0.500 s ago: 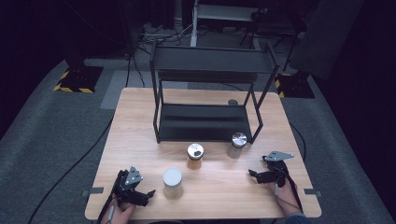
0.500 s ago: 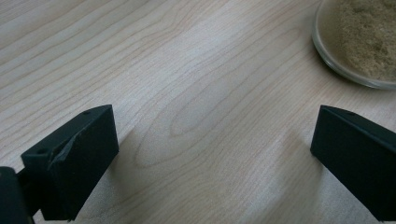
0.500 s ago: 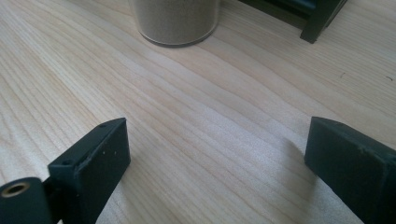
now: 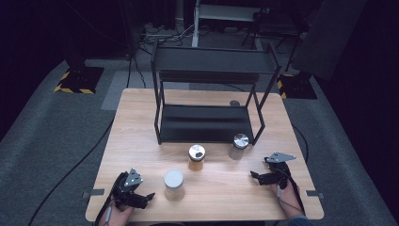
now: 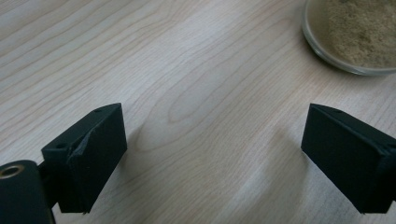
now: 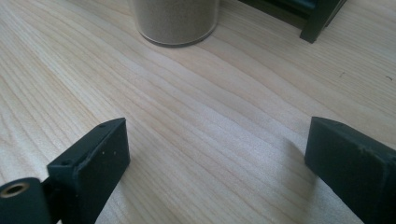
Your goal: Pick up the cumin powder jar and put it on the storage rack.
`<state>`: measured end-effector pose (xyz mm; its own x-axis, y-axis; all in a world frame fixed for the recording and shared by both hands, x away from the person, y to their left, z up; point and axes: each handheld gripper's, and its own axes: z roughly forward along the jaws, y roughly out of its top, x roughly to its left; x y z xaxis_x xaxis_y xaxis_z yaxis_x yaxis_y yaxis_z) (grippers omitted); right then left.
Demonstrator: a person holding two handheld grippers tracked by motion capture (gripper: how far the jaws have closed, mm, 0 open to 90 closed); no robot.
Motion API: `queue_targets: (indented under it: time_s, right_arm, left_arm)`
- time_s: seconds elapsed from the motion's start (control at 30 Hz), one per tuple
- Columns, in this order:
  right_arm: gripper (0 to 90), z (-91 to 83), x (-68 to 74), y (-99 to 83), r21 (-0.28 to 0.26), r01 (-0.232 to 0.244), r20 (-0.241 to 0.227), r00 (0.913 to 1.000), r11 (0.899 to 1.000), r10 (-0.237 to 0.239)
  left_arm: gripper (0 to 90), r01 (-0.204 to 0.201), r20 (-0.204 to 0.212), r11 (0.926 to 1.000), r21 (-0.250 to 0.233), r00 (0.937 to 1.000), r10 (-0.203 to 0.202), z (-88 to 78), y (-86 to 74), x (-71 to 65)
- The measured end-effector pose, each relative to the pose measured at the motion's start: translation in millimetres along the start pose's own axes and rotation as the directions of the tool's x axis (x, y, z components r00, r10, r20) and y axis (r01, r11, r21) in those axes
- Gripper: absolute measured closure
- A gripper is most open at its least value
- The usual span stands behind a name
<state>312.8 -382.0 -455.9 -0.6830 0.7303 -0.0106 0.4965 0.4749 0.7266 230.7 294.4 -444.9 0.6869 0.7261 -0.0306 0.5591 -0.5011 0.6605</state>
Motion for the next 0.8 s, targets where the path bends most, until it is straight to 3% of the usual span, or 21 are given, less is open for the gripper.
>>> queue_targets:
  time_s: [0.27, 0.43, 0.8]
  right_arm:
    - [3.9, 0.2, 0.5, 0.9, 0.006, -0.004, 0.006, 1.0, 1.0, 0.004]
    - [3.8, 0.2, 0.5, 0.9, 0.006, -0.004, 0.006, 1.0, 1.0, 0.004]
    - [3.7, 0.0, 0.6, 0.5, 0.006, -0.005, 0.006, 1.0, 1.0, 0.005]
  left_arm:
    - [5.1, 0.007, -0.007, 0.9951, -0.099, 1.0, -0.007, -25.5, -7.3, -4.9]
    - [4.9, 0.007, 0.0, 0.9918, -0.128, 1.0, -0.007, -35.0, -8.0, -5.6]
    - [4.8, 0.0, -0.013, 0.9691, -0.247, 0.9999, -0.003, -60.1, -12.4, -19.1]
